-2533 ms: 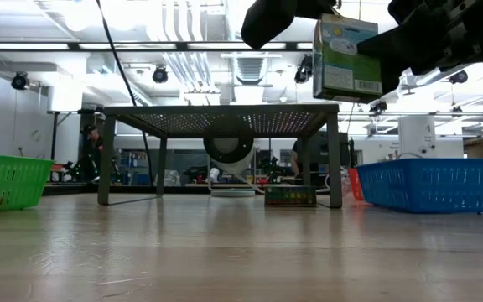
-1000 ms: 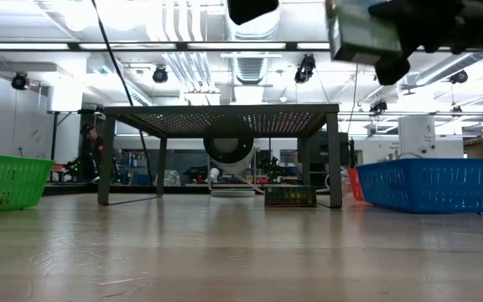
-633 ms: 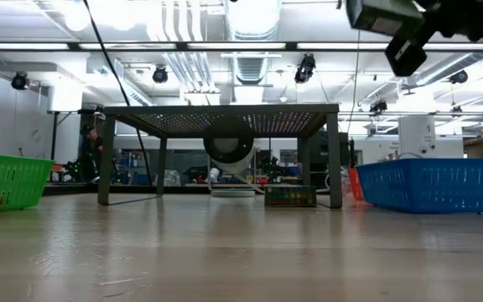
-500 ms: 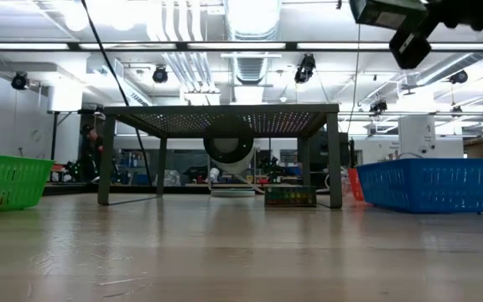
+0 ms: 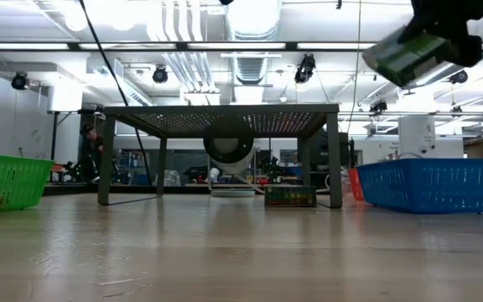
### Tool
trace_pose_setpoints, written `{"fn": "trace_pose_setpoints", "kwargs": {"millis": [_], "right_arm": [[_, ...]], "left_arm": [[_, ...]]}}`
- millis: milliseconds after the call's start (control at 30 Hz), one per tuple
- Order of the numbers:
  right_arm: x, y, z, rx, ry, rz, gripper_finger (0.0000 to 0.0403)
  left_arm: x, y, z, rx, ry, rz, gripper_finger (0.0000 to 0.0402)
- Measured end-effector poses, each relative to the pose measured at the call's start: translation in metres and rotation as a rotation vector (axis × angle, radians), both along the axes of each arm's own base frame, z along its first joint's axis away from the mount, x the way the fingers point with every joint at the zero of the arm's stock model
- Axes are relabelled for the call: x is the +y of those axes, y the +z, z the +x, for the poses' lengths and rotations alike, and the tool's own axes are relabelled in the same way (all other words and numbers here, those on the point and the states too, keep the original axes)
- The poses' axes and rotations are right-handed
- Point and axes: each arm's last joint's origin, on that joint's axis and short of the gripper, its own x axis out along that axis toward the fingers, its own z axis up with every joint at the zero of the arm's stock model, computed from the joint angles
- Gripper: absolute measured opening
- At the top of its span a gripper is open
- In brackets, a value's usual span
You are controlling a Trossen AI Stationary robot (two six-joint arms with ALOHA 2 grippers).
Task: Pick & Place Office Desk Supplies
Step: Put the bottom pack of yellow crayons into the blue bin
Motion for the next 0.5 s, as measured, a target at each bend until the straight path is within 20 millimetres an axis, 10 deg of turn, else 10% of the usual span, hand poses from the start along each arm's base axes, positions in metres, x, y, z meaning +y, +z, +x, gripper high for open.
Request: {"fn": "trace_pose_setpoints", "kwargs": {"millis": [233, 500], "right_arm": [[0.003, -0.012, 0.022, 0.144, -0.051, 0.045, 0.0072], [0.009, -0.028, 0.041, 0.265, -0.057, 0.203, 0.0083]], "left_arm": [[0.003, 0.01, -0.014, -0.073, -0.17, -0.118, 0.0209], [0.021, 0.029, -0.058, -0.062, -0.579, -0.66, 0.0209]]}}
